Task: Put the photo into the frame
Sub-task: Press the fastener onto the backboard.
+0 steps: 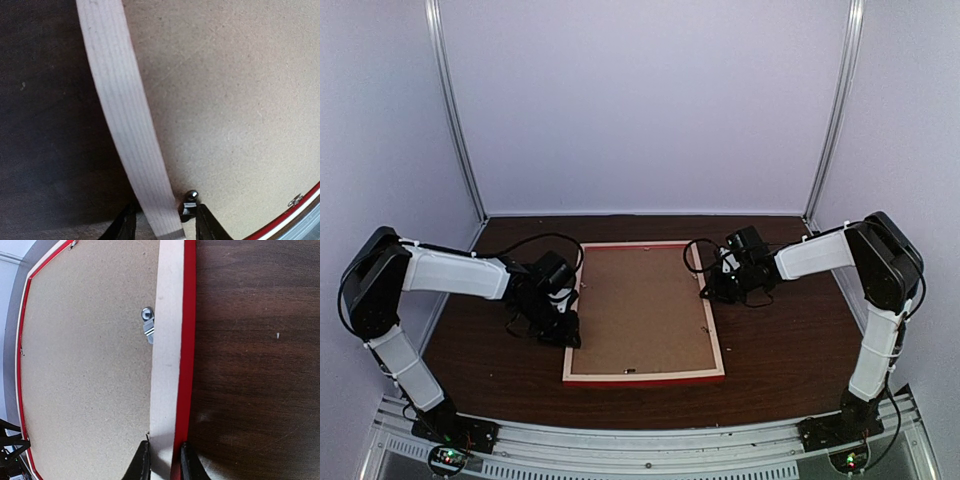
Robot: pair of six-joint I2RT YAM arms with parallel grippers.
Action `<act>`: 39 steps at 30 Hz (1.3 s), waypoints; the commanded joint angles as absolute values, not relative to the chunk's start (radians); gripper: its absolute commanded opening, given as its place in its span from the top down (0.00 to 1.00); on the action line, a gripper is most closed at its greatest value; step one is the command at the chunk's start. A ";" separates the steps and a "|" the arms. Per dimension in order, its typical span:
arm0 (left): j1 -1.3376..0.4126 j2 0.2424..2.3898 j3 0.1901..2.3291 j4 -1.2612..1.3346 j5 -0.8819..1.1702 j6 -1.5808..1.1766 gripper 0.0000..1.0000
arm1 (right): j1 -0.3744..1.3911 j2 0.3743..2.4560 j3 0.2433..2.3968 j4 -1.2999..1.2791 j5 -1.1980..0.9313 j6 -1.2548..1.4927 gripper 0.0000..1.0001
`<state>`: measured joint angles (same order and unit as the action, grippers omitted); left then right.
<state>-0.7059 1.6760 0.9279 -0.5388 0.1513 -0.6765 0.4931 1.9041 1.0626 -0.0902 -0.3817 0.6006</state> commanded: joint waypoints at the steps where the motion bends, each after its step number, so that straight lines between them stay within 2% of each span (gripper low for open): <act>1: -0.682 1.701 0.891 -0.549 0.239 -0.683 0.58 | 0.498 2.007 1.019 -0.214 -0.385 0.601 1.00; 12: -0.623 1.702 0.816 -0.471 0.337 -0.720 0.63 | 0.498 2.007 1.007 -0.202 -0.387 0.605 1.00; 27: -0.612 1.733 0.765 -0.507 0.337 -0.698 0.68 | 0.498 2.006 0.991 -0.187 -0.386 0.609 1.00; 35: -0.644 1.769 0.825 -0.577 0.274 -0.651 0.56 | 0.497 2.005 0.988 -0.185 -0.388 0.609 1.00; 39: -0.659 1.766 0.846 -0.609 0.235 -0.641 0.56 | 0.497 2.008 0.988 -0.185 -0.389 0.609 1.00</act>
<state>-0.6262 1.6821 0.8936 -0.4789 0.3374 -0.6750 0.4931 1.9060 1.0527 -0.0624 -0.3847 0.5980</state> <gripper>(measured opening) 0.446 0.164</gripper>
